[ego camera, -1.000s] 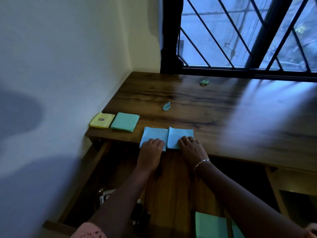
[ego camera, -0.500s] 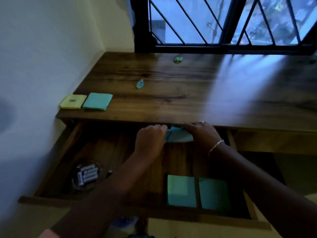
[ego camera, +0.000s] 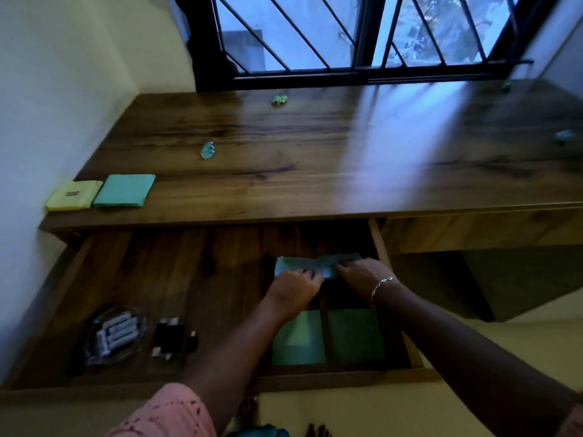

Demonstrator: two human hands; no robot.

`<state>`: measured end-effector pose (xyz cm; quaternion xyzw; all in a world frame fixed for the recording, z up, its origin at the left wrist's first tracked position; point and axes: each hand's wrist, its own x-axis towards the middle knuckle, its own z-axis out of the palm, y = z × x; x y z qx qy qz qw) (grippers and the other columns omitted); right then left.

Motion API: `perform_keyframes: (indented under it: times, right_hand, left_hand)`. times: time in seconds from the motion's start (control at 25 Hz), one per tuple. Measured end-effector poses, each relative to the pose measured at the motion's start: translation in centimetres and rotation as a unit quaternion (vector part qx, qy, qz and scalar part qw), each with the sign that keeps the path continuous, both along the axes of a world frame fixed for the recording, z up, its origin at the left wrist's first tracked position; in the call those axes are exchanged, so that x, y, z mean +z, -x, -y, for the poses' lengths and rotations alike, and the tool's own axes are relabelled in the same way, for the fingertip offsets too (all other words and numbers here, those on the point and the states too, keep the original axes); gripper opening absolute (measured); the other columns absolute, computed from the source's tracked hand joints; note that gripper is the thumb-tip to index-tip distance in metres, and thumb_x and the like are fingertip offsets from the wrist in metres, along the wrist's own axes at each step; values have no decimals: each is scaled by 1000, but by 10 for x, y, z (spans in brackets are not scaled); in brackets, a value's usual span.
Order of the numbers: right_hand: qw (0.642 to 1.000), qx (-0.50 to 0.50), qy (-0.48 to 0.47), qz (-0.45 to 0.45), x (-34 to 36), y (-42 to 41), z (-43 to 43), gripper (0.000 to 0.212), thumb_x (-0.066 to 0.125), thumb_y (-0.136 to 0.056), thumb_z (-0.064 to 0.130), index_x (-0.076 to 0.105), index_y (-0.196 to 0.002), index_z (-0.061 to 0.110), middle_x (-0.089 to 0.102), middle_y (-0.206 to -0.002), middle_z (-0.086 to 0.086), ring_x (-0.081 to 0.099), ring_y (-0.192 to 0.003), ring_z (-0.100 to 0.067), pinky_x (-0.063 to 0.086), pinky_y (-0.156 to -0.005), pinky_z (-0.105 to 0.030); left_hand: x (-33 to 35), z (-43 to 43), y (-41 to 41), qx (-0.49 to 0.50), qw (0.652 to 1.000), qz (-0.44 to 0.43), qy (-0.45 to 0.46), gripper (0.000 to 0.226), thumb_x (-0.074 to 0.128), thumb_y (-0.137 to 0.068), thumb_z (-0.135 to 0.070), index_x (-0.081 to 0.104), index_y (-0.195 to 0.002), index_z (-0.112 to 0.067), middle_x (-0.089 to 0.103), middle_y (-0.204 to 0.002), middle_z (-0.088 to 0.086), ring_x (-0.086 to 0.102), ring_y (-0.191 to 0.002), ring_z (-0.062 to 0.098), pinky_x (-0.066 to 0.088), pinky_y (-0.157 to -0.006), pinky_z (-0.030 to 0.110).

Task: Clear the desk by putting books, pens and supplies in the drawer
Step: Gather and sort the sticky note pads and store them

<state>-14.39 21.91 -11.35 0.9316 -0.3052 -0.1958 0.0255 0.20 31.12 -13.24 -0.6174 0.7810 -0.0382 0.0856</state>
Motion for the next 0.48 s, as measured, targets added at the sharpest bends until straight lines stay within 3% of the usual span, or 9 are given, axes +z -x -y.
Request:
perform_keyframes:
  times: [0.12, 0.2, 0.24, 0.36, 0.48]
  right_hand:
    - [999, -11, -38, -27, -18, -3, 1, 30, 35, -97, 18, 47, -123, 11, 57, -123, -14, 59, -110, -33, 49, -84, -41]
    - [997, -14, -67, -45, -29, -3, -2, 34, 35, -98, 19, 41, -130, 9, 49, -132, -17, 54, -116, -34, 47, -90, -44]
    - [996, -13, -74, -49, -33, -2, -4, 37, 34, -98, 17, 36, -134, 7, 40, -139, -20, 51, -120, -36, 46, -94, -45]
    - [994, -26, -91, -46, -33, 1, -10, 46, 34, -98, 14, 24, -142, 6, 12, -152, -23, 37, -131, -40, 40, -103, -47]
    - [994, -36, -94, -52, -33, 3, -12, 47, 31, -98, 12, 21, -143, 8, 6, -155, -21, 31, -135, -38, 38, -105, -47]
  left_hand:
    - [-23, -8, -1, -7, 999, -24, -35, 22, 60, -78, -12, 69, -98, -9, 72, -88, 16, 71, -77, 27, 58, -62, 32]
    - [-26, -12, -1, 13, 996, -54, -71, 38, 55, -90, -12, 51, -126, -2, 57, -124, 27, 59, -112, 36, 50, -93, 43]
    - [-26, -13, 0, 11, 995, -54, -89, 41, 47, -95, -12, 41, -134, -1, 47, -135, 28, 50, -123, 37, 43, -102, 45]
    - [-24, -15, 1, 29, 991, -94, -89, 40, 38, -98, -12, 36, -138, -6, 42, -142, 20, 44, -129, 31, 39, -106, 40]
    - [-24, -11, -3, 49, 985, -155, -66, 35, 39, -98, -10, 44, -132, -10, 54, -131, 12, 53, -118, 23, 44, -101, 33]
